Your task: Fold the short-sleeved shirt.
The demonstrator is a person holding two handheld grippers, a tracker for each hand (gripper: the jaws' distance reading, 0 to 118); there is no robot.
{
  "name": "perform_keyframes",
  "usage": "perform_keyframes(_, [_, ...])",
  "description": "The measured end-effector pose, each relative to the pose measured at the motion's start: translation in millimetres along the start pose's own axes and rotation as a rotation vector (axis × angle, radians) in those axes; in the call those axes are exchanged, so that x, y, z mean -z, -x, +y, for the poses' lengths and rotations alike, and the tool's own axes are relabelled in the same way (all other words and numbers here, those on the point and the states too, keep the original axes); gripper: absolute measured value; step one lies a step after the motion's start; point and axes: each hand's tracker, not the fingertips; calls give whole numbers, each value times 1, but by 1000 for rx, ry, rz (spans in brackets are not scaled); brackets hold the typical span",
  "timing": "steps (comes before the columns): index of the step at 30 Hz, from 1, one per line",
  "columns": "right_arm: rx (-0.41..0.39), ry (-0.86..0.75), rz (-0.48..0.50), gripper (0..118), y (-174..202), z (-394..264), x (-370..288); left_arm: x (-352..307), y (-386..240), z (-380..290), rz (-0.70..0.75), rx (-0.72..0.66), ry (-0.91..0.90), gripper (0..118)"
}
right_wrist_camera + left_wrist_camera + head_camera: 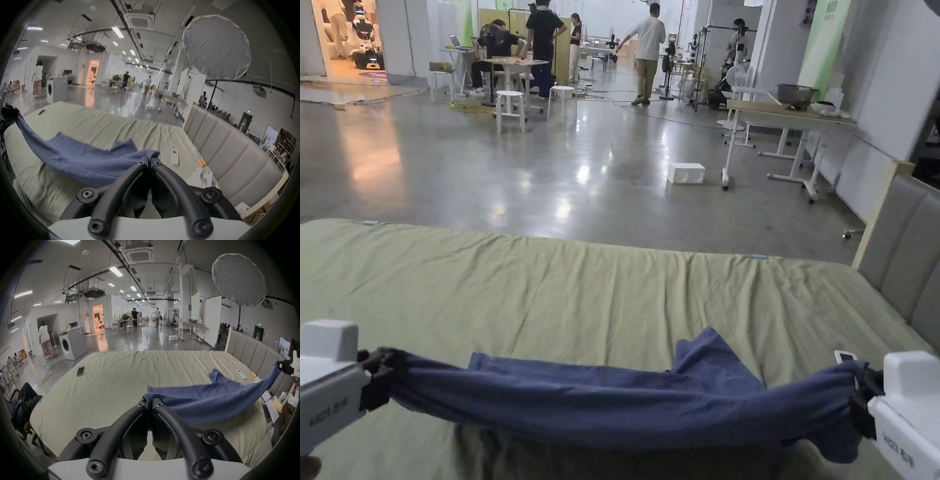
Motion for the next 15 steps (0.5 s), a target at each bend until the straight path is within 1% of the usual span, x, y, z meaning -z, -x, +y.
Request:
perform_keyframes(2, [-23, 91, 42, 2, 4, -23, -5, -7, 1, -27, -11, -3, 58, 5])
perform_keyframes(3, [-26, 120, 46, 2, 6, -36, -9, -9, 2, -39, -23, 1, 93, 5])
perform_keyframes(4, [-68, 138, 47, 2, 9, -46, -10, -11, 2, -52, -20, -9, 131, 5])
perform_keyframes(5, [-27, 221, 79, 2, 11, -62, -11, -13, 3, -64, -21, -10, 148, 5])
perform_keyframes(7, [-64, 230, 69, 2, 14, -84, -17, -15, 4, -91, -40, 10, 237, 5])
perform_keyframes(8, [-46, 296, 91, 2, 16, -98, -17, -15, 4, -104, -36, 10, 264, 5])
perform_keyframes(11, [-33, 382, 100, 2, 21, -133, -17, -8, 7, -136, -46, -21, 354, 5])
perform_keyframes(13, [-23, 442, 121, 2, 26, -155, -13, 6, 11, -158, -54, -15, 392, 5])
perform_keyframes(15, [-43, 492, 133, 2, 31, -175, -6, 18, 12, -172, -54, -5, 448, 5])
